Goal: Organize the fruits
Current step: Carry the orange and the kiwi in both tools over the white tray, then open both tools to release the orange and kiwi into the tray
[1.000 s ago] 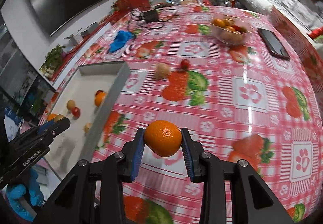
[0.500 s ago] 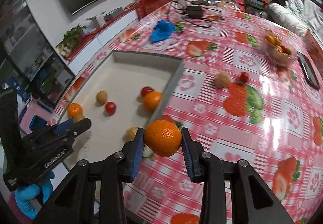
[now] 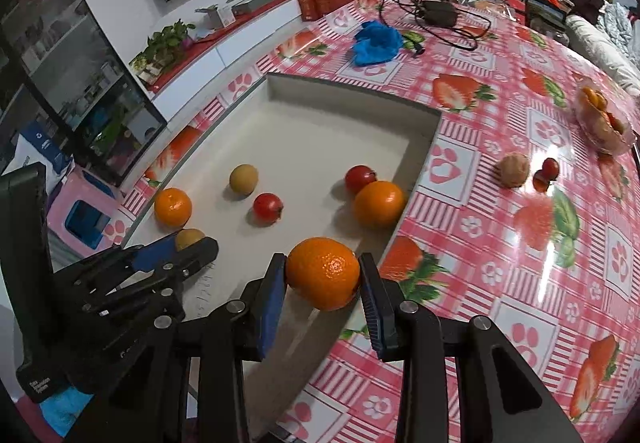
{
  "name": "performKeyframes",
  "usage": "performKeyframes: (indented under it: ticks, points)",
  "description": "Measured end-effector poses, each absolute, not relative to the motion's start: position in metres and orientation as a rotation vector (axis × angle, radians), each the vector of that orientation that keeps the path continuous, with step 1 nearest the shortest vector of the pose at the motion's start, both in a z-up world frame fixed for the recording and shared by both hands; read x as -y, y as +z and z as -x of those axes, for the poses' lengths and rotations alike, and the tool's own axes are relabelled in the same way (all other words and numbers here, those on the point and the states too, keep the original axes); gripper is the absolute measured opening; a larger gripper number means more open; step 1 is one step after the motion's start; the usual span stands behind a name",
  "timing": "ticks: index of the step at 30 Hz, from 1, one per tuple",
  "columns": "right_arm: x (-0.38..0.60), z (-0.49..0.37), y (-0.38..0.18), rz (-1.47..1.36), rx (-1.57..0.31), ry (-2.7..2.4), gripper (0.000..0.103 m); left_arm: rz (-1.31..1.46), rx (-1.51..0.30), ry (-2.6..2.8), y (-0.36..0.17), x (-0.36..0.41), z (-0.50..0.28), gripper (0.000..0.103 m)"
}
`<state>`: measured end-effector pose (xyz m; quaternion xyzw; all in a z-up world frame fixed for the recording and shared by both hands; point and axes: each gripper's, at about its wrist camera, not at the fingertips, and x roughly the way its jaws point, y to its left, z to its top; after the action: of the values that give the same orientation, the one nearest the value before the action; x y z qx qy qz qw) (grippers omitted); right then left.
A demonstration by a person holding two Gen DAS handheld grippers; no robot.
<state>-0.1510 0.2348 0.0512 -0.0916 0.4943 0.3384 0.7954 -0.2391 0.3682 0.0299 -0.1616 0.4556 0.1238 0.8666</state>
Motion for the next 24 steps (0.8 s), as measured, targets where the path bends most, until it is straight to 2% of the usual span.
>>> performKeyframes:
  ticks: [11,12,14,15,16,17,18,19,24]
  points:
    - [-0.249,0.151,0.044,0.213,-1.085,0.737,0.037,0.346,-0.976,0.259,0.021,-0.371,0.238,0.032]
    - [-0.251,0.151,0.044,0.216,-1.084,0.737,0.037,0.346,-0.975,0.257,0.021,-0.371,0.237,0.035]
    - [-0.253,0.150,0.044,0.218,-1.087,0.740,0.038,0.348,-0.976,0.257,0.021,-0.371,0.237,0.054]
    - [-0.253,0.150,0.044,0.217,-1.089,0.740,0.038,0.348,-0.973,0.266,0.022,-0.371,0.237,0.069]
    - [-0.254,0.149,0.044,0.213,-1.094,0.742,0.051,0.348,-0.965,0.276,0.024,-0.372,0.238,0.077]
    - [-0.253,0.148,0.045,0.207,-1.094,0.743,0.060,0.349,-0.957,0.281,0.025,-0.372,0.239,0.078]
    - [-0.252,0.148,0.047,0.197,-1.084,0.744,0.075,0.353,-0.951,0.282,0.027,-0.373,0.240,0.078]
    - [-0.251,0.148,0.049,0.193,-1.075,0.743,0.078,0.353,-0.953,0.286,0.028,-0.373,0.240,0.079]
    - [-0.237,0.144,0.061,0.153,-1.043,0.727,0.078,0.338,-0.969,0.293,0.032,-0.368,0.236,0.079]
